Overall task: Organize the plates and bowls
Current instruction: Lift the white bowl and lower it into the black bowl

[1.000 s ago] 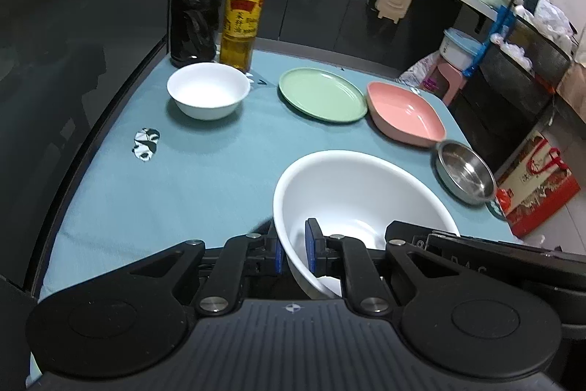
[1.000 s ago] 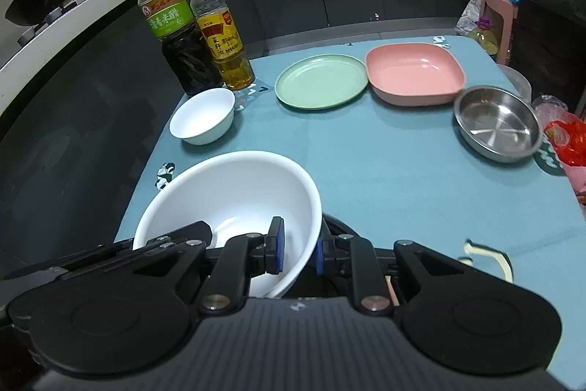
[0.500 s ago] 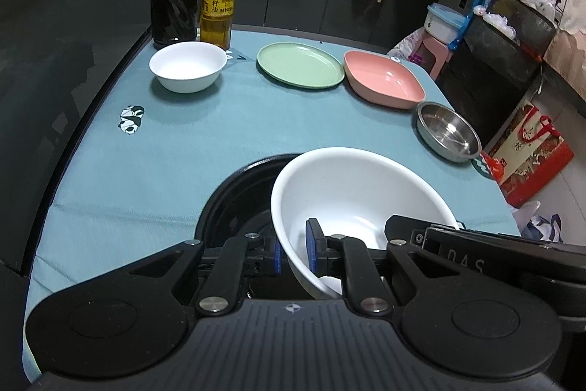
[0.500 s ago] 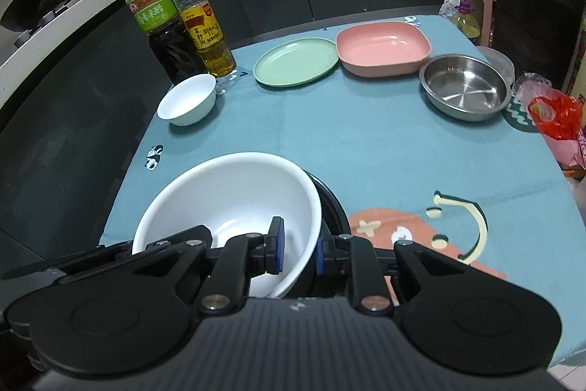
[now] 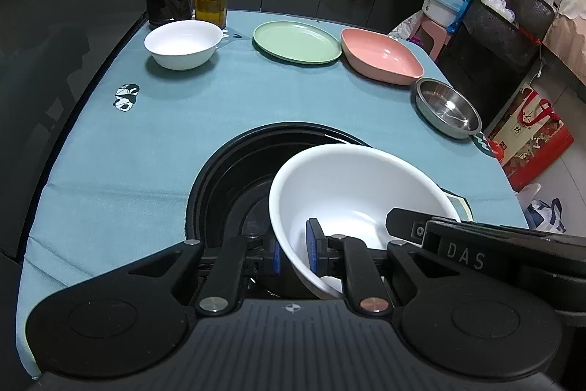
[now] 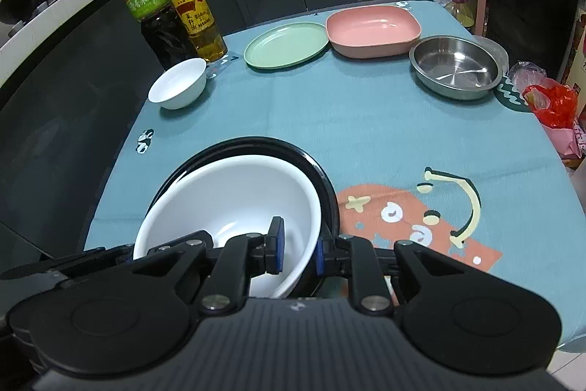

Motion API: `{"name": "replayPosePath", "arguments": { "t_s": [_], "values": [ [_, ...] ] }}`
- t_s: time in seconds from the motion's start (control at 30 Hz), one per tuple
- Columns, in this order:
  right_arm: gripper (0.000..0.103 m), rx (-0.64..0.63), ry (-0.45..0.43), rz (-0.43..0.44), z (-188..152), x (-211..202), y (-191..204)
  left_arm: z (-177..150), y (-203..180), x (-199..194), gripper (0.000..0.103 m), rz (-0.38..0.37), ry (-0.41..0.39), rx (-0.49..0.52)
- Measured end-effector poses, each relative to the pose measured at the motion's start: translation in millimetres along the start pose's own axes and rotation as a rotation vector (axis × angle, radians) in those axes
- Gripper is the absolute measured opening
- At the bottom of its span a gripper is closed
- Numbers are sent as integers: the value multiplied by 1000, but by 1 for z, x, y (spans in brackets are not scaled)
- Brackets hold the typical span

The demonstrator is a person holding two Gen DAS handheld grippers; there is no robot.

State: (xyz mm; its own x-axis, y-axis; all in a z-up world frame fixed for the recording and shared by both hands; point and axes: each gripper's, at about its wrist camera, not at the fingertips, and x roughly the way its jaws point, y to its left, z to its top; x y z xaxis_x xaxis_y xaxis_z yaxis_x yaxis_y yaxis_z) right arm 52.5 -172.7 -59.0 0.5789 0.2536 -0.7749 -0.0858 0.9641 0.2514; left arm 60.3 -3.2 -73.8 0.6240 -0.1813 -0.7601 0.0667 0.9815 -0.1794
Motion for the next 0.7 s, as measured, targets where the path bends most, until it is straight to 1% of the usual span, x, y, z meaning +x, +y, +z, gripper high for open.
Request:
{"name": "replayPosePath", "arguments": {
  "t_s": [0.7],
  "values": [
    [20, -4, 24, -12, -4, 10, -1, -2, 3, 9, 12, -6, 34, -3]
  ]
}}
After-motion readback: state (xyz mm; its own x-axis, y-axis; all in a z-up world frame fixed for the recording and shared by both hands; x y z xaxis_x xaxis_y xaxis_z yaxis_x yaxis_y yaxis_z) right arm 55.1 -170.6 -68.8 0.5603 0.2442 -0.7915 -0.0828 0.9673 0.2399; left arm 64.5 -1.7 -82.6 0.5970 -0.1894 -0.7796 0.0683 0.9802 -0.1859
